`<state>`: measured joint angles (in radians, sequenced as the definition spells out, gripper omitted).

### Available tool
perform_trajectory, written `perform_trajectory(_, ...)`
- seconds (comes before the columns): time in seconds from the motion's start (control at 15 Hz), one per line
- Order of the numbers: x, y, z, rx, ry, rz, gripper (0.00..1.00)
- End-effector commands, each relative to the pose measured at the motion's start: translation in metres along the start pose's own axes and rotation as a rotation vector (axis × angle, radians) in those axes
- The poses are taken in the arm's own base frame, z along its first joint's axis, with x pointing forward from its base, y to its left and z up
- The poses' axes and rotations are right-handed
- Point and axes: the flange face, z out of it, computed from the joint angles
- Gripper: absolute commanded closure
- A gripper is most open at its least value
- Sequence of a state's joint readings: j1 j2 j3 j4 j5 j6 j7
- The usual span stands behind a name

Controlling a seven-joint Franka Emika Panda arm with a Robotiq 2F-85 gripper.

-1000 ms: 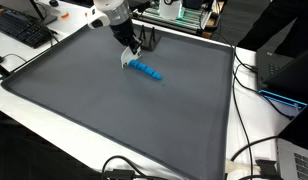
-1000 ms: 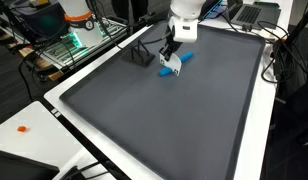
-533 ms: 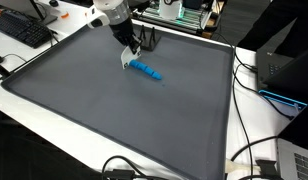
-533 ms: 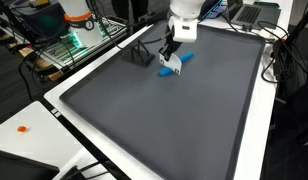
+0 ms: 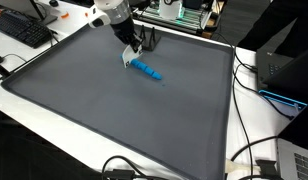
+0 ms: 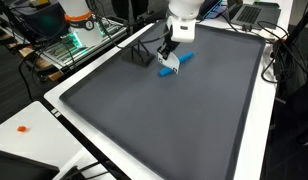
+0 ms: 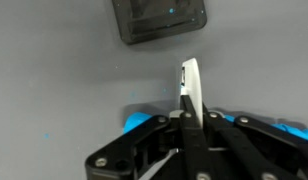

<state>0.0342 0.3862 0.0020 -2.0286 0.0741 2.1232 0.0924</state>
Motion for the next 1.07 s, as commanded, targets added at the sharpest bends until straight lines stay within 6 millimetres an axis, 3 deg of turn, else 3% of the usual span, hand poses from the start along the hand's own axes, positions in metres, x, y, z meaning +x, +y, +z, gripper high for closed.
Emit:
perform_trajectory(0.0,-0.012,0.002,0.002,0.032,-0.017,0.002,0.99)
perform_trajectory(0.67,-0.033,0.011,-0.038,0.084,0.004,0.084,0.99)
perform_trajectory(1.0,-0.050,0.012,-0.060,0.194,-0.048,0.322,0.99)
